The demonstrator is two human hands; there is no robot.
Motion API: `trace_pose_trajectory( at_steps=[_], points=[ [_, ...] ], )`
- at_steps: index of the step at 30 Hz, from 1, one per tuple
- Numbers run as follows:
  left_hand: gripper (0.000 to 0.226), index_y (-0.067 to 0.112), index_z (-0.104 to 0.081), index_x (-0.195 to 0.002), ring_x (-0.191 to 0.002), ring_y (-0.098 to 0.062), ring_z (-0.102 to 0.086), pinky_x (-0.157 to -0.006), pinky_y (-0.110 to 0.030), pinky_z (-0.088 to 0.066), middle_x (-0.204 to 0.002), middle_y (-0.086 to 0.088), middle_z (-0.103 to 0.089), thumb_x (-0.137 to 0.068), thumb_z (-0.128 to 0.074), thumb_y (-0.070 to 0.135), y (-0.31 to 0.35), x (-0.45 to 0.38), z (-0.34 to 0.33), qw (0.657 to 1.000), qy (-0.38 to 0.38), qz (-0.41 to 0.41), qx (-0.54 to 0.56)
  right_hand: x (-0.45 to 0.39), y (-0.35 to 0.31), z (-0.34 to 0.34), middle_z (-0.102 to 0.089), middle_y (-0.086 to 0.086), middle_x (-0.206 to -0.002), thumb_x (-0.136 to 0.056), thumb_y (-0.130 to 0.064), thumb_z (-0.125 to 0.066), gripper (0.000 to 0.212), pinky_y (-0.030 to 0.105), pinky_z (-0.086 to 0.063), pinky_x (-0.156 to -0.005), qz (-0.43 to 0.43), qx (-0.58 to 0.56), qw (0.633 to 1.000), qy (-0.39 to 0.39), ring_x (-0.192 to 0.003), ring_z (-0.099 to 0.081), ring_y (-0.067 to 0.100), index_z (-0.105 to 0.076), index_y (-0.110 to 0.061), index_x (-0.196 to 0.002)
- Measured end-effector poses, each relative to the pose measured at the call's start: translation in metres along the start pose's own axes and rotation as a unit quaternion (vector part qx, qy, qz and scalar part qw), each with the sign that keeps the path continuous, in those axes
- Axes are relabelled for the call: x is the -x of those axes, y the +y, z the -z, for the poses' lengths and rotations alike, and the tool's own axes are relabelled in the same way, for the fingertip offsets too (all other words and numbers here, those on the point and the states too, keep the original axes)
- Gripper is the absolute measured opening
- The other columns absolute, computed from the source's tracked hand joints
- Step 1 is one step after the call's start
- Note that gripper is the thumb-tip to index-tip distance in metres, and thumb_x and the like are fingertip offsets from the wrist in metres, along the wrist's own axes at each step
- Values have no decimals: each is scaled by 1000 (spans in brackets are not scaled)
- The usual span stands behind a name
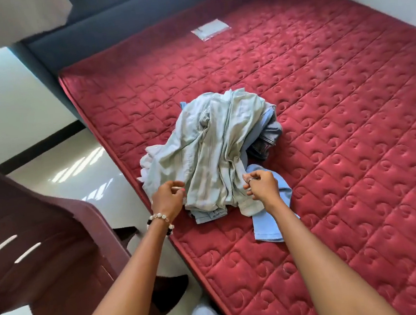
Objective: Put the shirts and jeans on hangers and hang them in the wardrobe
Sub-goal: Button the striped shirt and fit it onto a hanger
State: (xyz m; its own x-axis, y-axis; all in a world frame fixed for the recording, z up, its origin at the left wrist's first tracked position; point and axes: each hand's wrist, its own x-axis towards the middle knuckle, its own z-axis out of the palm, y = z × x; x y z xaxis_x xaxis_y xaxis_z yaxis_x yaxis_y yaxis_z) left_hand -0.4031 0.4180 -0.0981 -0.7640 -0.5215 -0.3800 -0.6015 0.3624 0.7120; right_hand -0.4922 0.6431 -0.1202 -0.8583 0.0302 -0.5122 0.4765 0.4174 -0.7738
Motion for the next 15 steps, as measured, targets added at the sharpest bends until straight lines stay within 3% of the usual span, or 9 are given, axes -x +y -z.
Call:
trace_pose_trajectory(
  at_steps=[4, 7, 10, 15],
  points=[
    [14, 18, -69, -97, -79, -18, -68, -79, -33, -55, -88, -5, -72, -84, -63, 14, 6, -64, -4, 1000, -17, 21, 15, -78, -24, -36, -71, 6, -78, -83, -26, -67, 10, 44, -54, -74, -8, 44, 998, 37, -83, -66, 29, -68, -18, -76],
    [13, 21, -69, -93, -79, -18, -68, -77, -34, -55, -86, -3, -72, -84, -63, 14, 6, -111, -3, 999, -18, 34, 15, -130, -43, -64, -68, 9, -93, -84, -30, -71, 16, 38, -50, -84, -20, 55, 996, 62, -101, -58, 29, -66, -15, -84],
    [13, 20, -69, -92, -76, -19, -69, -71, -34, -56, -83, -3, -72, -84, -62, 12, 8, -146, 0, 998, -14, 44, 32, -169, -60, -85, -65, 11, -99, -84, -38, -70, 27, 31, -43, -79, -52, 93, 991, 83, -107, -57, 30, -66, -13, -91],
    [17, 17, -69, -96, -70, -19, -67, -61, -31, -51, -81, -6, -73, -85, -60, 8, 20, -177, 1, 994, -7, 59, 87, -200, -67, -100, -66, 17, -113, -85, -37, -69, 39, 37, -49, -83, -124, 122, 975, 141, -106, -61, 36, -67, -5, -106]
  ],
)
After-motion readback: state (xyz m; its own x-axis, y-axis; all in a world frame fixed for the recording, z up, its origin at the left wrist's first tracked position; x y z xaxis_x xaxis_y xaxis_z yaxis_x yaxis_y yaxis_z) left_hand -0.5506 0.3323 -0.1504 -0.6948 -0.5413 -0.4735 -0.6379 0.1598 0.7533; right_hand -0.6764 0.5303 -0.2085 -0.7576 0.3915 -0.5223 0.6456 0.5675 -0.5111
